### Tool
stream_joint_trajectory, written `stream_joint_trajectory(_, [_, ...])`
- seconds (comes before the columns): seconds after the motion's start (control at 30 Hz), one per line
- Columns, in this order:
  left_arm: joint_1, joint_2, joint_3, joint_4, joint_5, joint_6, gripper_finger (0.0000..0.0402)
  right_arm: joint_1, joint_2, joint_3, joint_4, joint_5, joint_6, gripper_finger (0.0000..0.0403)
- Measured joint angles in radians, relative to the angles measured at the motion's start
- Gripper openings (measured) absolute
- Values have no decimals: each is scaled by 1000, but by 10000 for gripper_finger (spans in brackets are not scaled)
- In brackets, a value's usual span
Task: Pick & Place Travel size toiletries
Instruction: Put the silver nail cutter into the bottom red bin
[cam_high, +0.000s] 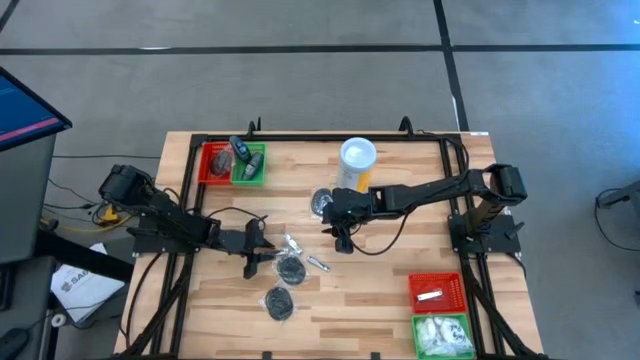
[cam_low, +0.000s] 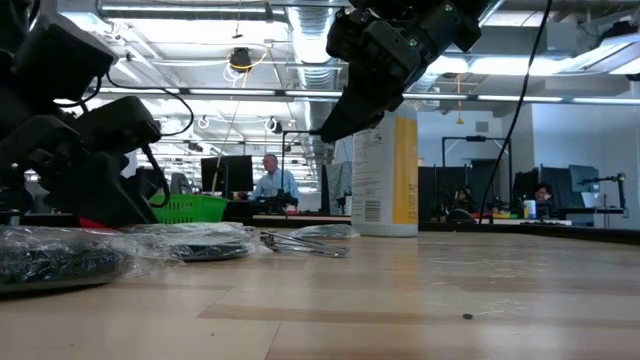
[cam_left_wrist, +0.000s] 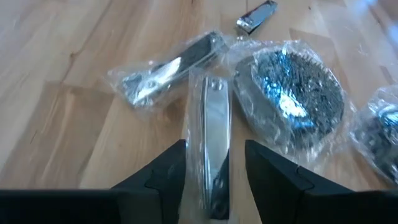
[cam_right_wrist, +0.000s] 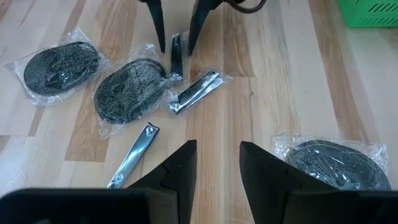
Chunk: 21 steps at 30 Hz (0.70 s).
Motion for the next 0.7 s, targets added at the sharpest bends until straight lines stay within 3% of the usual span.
stream_joint_trajectory(0.4, [-60,142,49,17,-142,29,150,0,0,0,-2,0,0,112])
stream_joint_trajectory(0.7, [-79,143,48,7,-182,34,108,0,0,0,-4,0,0,112])
